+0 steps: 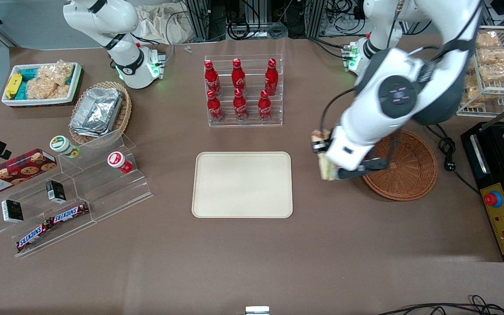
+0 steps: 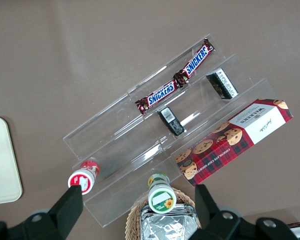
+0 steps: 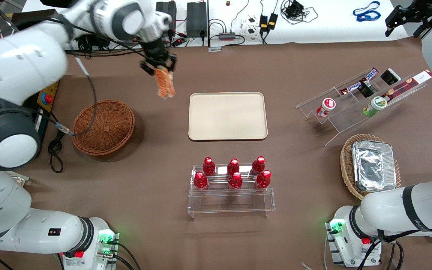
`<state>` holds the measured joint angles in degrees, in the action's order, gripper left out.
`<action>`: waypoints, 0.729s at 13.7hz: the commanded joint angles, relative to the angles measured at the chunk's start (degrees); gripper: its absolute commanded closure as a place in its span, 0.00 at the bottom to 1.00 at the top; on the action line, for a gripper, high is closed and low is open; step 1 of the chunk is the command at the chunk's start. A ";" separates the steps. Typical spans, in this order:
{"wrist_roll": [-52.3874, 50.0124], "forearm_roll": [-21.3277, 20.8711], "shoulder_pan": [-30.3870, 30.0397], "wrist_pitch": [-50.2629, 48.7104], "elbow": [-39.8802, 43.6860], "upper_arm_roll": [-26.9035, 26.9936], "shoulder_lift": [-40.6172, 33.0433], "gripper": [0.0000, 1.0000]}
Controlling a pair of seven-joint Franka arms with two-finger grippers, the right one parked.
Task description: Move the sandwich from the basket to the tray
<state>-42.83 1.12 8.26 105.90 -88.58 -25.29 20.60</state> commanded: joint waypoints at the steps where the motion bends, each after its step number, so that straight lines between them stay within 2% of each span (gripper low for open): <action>1: 0.47 -3.91 3.85 6.23 2.18 0.15 10.04 1.00; 4: 0.47 -9.63 6.23 11.69 3.14 0.15 18.58 1.00; 7: -0.58 -12.27 8.43 17.31 4.90 0.42 23.60 1.00; 10: -5.14 -19.11 9.84 17.85 5.35 0.42 26.07 0.98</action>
<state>-44.68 -13.99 16.62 124.30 -85.67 -25.24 45.14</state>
